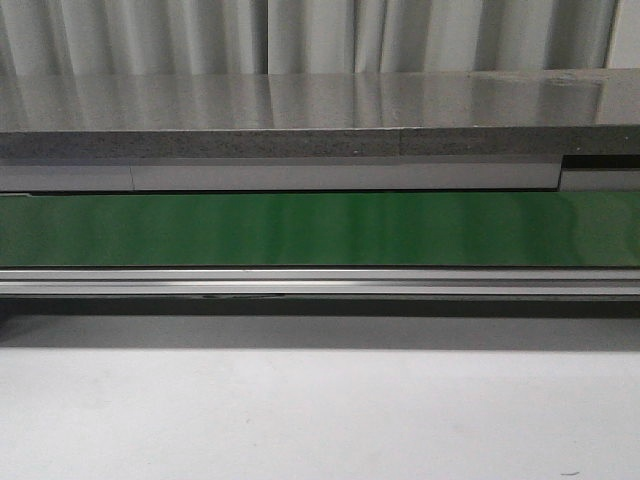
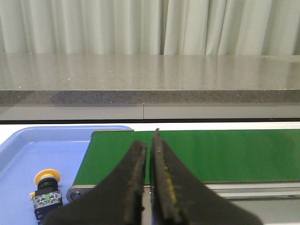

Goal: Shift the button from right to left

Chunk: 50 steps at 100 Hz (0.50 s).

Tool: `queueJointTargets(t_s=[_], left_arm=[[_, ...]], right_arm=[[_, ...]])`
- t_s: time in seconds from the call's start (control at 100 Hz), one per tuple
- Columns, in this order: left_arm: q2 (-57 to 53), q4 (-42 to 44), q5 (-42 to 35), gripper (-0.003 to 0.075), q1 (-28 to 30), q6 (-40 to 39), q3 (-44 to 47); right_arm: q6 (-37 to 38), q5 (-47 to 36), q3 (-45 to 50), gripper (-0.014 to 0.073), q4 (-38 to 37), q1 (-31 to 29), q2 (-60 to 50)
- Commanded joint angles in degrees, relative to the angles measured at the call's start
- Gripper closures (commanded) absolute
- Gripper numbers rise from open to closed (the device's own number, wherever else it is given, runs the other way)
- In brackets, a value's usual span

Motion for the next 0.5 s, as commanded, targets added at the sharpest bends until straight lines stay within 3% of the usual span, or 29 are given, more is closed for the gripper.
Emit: queueJointTargets(t_s=[0.0, 0.49], left_arm=[[-1.93, -0.34, -5.01, 0.0715, -0.47, -0.56, 2.38], [-1.93, -0.34, -5.01, 0.0715, -0.47, -0.56, 2.38]], right_arm=[[-0.39, -4.52, -1.62, 0.0661, 0.71, -0.08, 0.44], [-0.33, -5.07, -1.62, 0.0661, 0.78, -0.08, 0.44]])
